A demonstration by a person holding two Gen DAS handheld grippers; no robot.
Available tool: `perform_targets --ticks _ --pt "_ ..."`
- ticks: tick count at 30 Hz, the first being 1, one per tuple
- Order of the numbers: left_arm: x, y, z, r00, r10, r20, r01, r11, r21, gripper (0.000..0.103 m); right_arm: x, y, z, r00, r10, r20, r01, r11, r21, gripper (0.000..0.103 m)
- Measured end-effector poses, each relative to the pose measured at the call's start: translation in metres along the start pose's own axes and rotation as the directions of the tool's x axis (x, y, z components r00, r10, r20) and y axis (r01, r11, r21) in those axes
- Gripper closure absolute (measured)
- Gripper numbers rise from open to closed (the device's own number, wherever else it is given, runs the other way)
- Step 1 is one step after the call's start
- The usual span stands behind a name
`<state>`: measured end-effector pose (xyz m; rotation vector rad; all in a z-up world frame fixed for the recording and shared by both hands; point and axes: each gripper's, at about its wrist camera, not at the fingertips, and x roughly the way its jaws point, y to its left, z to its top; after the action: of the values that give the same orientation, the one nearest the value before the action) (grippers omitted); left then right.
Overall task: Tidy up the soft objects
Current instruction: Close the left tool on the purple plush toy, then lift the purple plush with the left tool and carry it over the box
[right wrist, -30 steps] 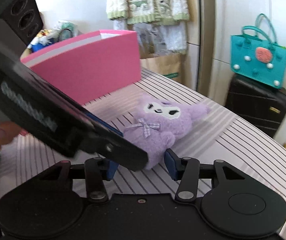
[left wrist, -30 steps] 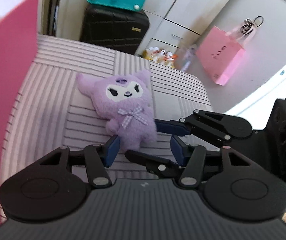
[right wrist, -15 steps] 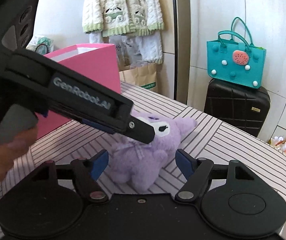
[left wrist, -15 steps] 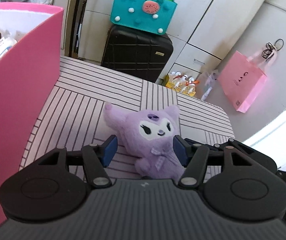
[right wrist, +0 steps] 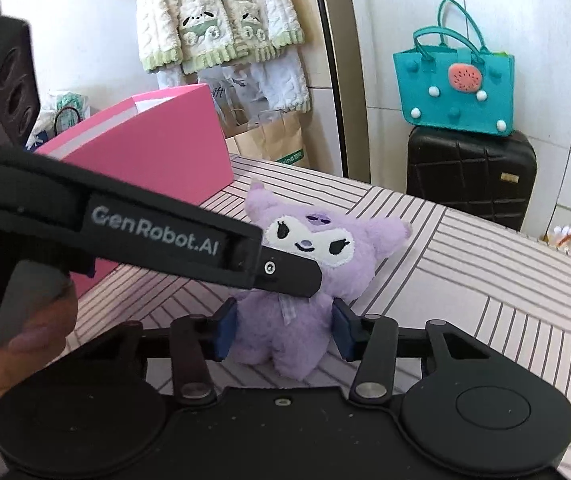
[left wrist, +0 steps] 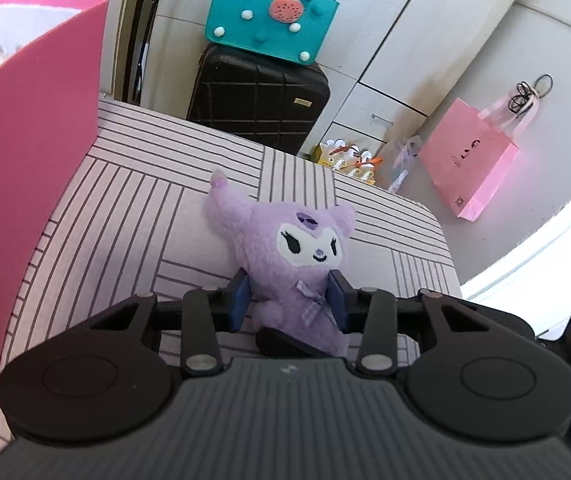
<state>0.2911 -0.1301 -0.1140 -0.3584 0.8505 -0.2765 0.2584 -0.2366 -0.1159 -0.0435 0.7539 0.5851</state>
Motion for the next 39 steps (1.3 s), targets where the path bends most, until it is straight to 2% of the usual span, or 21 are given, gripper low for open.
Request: perform_targets --ticks 5,22,30,39 --pt "-0.020 -0.006 -0.006 1.000 -0.017 -0.008 0.017 1.000 0.026 0.064 -0.018 0.010 -0.001 1.000 0.001 -0.011 0.000 1.000 0.026 0.050" --pt "-0.123 -0.009 -0.041 0.983 -0.121 -0.140 0.139 0.982 0.129 0.064 -0.095 0.080 -0.015 0.993 0.036 -0.112 -0.020 0.990 0.140 0.049" --pt "-0.172 0.006 -0.051 0.965 -0.177 -0.194 0.205 0.969 0.137 0.064 -0.124 0.127 -0.016 0.989 0.034 -0.147 -0.019 0.994 0.104 0.050" --pt "-0.232 0.024 -0.052 0.962 -0.197 -0.186 0.233 0.954 0.192 0.064 -0.148 0.171 -0.002 0.987 0.091 -0.134 -0.084 0.995 0.053 0.050"
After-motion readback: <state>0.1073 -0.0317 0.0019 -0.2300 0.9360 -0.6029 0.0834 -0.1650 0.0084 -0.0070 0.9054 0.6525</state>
